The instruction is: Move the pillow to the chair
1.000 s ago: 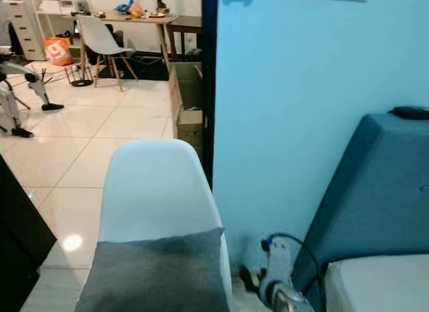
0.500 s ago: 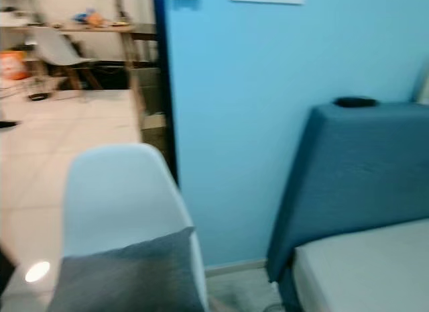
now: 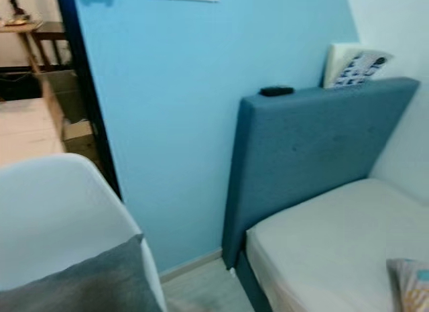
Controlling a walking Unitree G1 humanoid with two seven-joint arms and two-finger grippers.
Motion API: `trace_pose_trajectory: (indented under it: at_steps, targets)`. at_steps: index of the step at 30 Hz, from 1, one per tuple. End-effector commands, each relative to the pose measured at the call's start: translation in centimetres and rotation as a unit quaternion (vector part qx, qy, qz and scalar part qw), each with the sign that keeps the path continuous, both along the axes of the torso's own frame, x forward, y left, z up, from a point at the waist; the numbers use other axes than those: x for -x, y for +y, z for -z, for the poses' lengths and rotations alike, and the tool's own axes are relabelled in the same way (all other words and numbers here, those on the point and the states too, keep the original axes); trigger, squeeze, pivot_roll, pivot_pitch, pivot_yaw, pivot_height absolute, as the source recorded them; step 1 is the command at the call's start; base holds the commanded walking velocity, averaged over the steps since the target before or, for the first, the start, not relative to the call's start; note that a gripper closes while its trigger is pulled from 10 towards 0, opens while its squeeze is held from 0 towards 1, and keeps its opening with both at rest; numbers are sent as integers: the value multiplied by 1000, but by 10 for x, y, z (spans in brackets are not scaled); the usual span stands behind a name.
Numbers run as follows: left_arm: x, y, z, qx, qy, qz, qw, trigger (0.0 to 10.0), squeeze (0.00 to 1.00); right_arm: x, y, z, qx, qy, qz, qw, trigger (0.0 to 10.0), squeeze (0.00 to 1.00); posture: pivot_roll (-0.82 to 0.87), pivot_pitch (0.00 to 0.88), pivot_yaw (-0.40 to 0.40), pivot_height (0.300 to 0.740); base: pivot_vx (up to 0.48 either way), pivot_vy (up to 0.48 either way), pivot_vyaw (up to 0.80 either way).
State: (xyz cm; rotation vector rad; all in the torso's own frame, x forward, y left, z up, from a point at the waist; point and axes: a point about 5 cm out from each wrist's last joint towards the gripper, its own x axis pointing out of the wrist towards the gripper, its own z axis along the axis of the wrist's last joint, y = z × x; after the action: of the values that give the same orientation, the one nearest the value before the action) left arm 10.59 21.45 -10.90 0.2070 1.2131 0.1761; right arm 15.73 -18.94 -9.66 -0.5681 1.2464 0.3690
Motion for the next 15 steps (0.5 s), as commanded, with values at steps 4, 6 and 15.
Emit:
trace_pose_trajectory:
  at_steps: [4, 6, 15]
  targets:
    - [6, -5, 3, 14, 13, 2, 1000, 10000, 0, 1, 4, 1, -2, 2, -11, 1000, 10000, 0, 101, 29, -85, 740, 0, 0, -750]
    - [3, -6, 2, 16, 9, 5, 1000, 10000, 0, 1, 5, 1, -3, -1, -10, 1000, 10000, 0, 101, 27, -84, 740, 0, 0, -750]
    - [2, -7, 2, 20, 7, 6, 1000, 10000, 0, 1, 5, 1, -6, -12, 5, 1000, 10000, 0, 98, 35, -90, 740, 0, 0, -751]
